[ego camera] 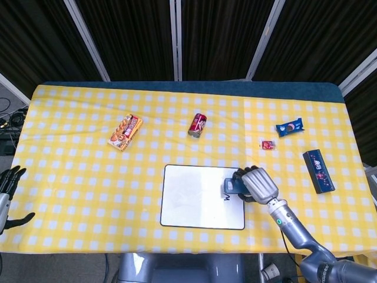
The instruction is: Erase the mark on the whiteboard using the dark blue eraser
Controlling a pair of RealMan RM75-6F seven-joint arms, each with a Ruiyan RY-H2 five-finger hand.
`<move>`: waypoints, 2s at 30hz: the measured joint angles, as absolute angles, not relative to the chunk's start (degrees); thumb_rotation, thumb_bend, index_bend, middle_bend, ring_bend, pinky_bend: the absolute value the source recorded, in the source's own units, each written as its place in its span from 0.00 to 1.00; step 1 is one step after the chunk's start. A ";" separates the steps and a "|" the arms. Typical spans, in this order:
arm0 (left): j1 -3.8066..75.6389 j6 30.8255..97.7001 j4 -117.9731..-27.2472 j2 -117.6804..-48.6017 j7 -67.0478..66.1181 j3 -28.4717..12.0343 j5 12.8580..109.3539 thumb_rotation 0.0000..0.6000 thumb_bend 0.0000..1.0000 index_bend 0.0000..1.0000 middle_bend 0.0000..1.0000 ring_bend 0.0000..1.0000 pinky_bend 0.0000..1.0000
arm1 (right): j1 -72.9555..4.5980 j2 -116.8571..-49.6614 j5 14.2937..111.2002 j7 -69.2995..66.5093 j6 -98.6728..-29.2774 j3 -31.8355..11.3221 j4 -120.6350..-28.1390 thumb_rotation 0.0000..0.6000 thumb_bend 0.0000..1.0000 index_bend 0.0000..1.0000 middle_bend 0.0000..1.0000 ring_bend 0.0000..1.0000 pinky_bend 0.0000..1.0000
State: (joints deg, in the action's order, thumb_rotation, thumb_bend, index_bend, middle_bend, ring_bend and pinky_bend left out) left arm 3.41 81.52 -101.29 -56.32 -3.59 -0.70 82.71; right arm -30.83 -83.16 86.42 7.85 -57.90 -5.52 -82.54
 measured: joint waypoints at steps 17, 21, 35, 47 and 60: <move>3.65 80.62 -100.18 -55.81 -1.46 -1.05 81.12 1.00 0.00 0.00 0.00 0.00 0.00 | -35.98 -86.10 83.82 11.90 -50.83 -4.23 -78.44 1.00 0.35 0.49 0.53 0.46 0.44; 3.63 80.75 -100.32 -55.89 -1.77 -1.02 81.20 1.00 0.00 0.00 0.00 0.00 0.00 | -36.06 -84.75 84.58 12.32 -50.30 -2.64 -80.65 1.00 0.35 0.49 0.54 0.46 0.44; 3.84 80.59 -100.73 -56.30 -2.96 -0.95 81.08 1.00 0.00 0.00 0.00 0.00 0.00 | -35.79 -82.36 89.68 14.81 -50.61 2.83 -87.89 1.00 0.37 0.51 0.55 0.47 0.44; 3.74 80.77 -100.55 -55.94 -1.89 -1.02 81.03 1.00 0.00 0.00 0.00 0.00 0.00 | -36.57 -85.04 86.07 15.01 -51.36 -0.83 -80.37 1.00 0.37 0.51 0.55 0.47 0.44; 3.90 80.52 -100.58 -56.05 -2.23 -0.90 81.14 1.00 0.00 0.00 0.00 0.00 0.00 | -37.01 -86.21 81.85 15.68 -51.19 -2.74 -77.56 1.00 0.37 0.51 0.55 0.47 0.44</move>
State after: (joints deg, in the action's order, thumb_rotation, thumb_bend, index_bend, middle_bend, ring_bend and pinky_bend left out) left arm 3.90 80.52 -100.58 -56.05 -2.23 -0.90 81.14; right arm -37.01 -86.21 81.85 15.68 -51.19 -2.74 -77.56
